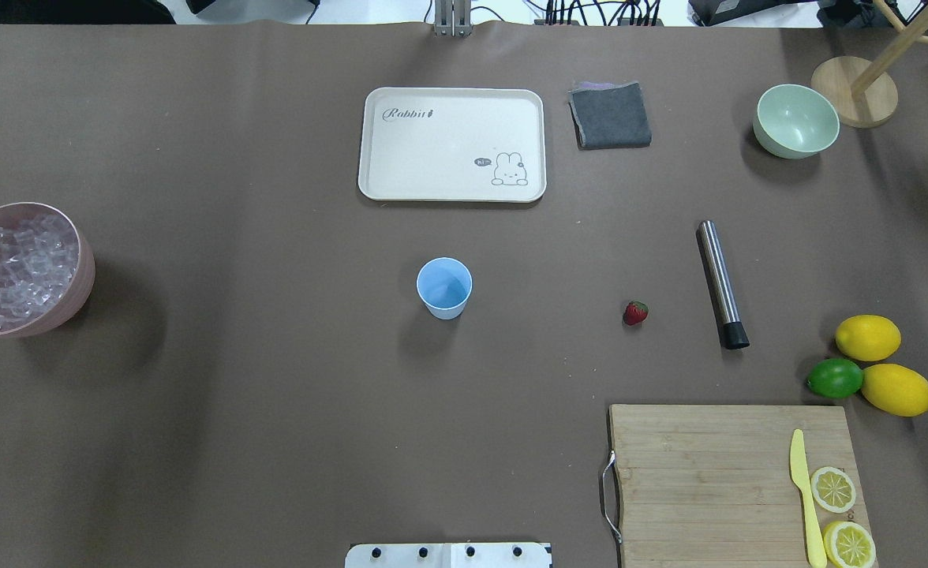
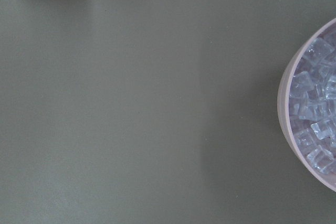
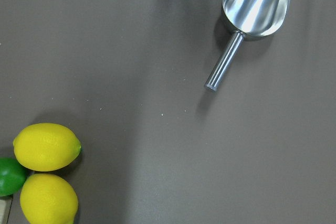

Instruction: Mash ice and strawberries in cup

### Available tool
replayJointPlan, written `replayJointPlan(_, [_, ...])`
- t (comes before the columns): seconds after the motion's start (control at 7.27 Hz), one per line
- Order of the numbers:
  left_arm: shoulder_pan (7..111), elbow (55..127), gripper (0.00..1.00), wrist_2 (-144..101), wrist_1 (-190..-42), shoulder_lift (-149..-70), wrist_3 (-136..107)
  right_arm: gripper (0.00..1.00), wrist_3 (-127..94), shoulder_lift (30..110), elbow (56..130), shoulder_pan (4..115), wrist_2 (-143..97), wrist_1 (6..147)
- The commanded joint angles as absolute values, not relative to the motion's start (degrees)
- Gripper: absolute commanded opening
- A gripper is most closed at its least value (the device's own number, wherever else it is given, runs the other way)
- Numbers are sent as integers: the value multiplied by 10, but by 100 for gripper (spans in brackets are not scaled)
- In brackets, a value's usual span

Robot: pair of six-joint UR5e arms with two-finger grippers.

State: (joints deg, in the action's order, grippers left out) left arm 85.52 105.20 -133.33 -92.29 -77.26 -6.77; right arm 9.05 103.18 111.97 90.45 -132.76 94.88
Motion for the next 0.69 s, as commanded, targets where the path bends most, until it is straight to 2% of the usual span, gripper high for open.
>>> replayJointPlan(0.0, [855, 1052, 98, -1333, -923, -773, -68, 100, 91, 1033, 1120, 904, -1327, 949])
replayJointPlan(0.55, [855, 1052, 98, -1333, -923, -773, -68, 100, 90, 1033, 1114, 904, -1323, 948])
